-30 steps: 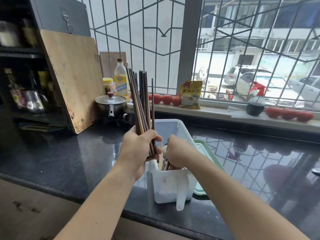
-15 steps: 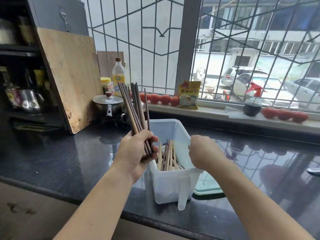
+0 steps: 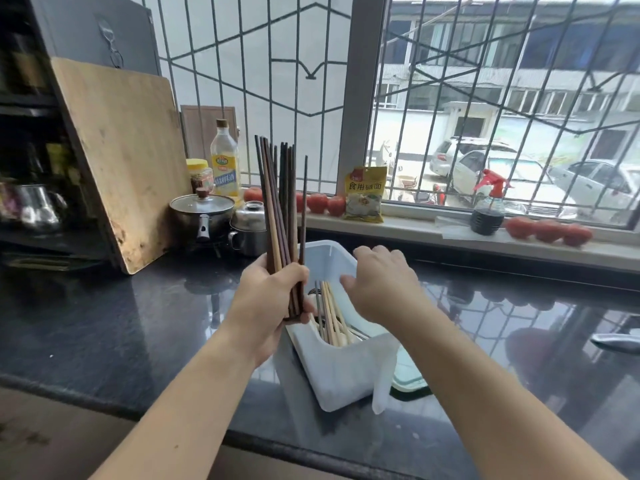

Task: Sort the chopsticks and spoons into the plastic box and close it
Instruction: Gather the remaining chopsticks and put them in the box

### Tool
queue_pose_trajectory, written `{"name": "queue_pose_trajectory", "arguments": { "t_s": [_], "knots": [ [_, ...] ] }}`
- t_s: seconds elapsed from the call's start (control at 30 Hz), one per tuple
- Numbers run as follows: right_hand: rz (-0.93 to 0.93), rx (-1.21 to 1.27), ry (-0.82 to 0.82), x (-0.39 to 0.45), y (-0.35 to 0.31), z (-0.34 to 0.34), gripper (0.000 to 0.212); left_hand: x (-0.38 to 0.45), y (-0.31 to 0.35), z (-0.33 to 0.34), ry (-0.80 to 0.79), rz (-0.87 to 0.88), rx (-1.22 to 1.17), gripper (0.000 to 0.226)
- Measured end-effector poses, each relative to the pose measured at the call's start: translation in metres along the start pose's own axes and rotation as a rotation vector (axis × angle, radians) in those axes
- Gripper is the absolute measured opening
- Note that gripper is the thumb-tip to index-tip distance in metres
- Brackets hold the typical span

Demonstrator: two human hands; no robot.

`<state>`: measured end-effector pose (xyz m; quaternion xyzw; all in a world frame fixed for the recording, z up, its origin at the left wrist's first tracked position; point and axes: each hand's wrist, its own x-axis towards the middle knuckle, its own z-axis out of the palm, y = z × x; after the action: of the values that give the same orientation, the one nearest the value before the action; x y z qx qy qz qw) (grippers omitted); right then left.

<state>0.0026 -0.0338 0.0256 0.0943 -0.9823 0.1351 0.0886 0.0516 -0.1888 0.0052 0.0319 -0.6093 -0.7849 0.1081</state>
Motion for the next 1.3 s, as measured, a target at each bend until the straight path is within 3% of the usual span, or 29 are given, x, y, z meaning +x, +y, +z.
{"name": "queue_pose_trajectory", "arguments": {
  "t_s": [0.1, 0.3, 0.47, 0.53, 0.6, 0.67, 0.77, 0.93, 1.03, 1.1, 1.17, 1.2, 1.3],
  "knots": [
    [0.113, -0.209, -0.177, -0.003, 0.023, 0.003, 0.014, -0.001, -0.001, -0.013, 0.045, 0.002, -0.026, 0.006],
    [0.093, -0.076, -0.199, 0.002, 0.071, -0.003, 0.057, -0.006, -0.005, -0.029, 0.042, -0.027, -0.063, 0.007],
    [0.083, 0.011, -0.285, 0.010, 0.112, -0.018, 0.066, -0.006, -0.004, -0.018, -0.031, -0.026, -0.062, 0.008],
    [0.050, -0.041, -0.265, 0.013, 0.120, -0.020, 0.061, -0.004, -0.001, -0.004, -0.066, -0.020, -0.059, 0.008],
    [-0.077, -0.114, -0.120, 0.015, 0.118, -0.021, 0.048, 0.002, 0.001, 0.015, -0.096, -0.016, -0.036, 0.010],
    [-0.194, 0.169, 0.031, 0.015, 0.104, -0.022, 0.035, 0.010, 0.000, 0.034, -0.121, 0.006, 0.033, 0.012],
    [-0.183, 0.849, -0.041, 0.010, 0.071, -0.023, 0.024, 0.022, -0.004, 0.052, -0.189, 0.060, 0.191, 0.019],
    [-0.157, 1.082, -0.034, 0.013, 0.057, -0.021, 0.022, 0.025, -0.004, 0.053, -0.359, 0.070, 0.330, 0.013],
    [-0.071, 1.212, 0.015, 0.017, 0.054, -0.028, 0.022, 0.027, -0.007, 0.052, -0.336, 0.074, 0.277, 0.008],
    [0.026, 1.359, 0.190, 0.023, 0.062, -0.040, 0.022, 0.029, -0.011, 0.052, -0.242, 0.115, 0.221, 0.007],
    [-0.027, 1.048, 0.323, 0.028, 0.080, -0.048, 0.026, 0.030, -0.017, 0.052, -0.101, 0.143, 0.101, 0.007],
    [-0.087, 0.784, 0.258, 0.027, 0.086, -0.049, 0.027, 0.030, -0.018, 0.052, -0.046, 0.136, 0.024, 0.007],
    [-0.184, 0.053, -0.219, 0.012, 0.085, -0.029, 0.027, 0.032, -0.017, 0.052, 0.024, 0.066, -0.136, 0.005]
  ]
}}
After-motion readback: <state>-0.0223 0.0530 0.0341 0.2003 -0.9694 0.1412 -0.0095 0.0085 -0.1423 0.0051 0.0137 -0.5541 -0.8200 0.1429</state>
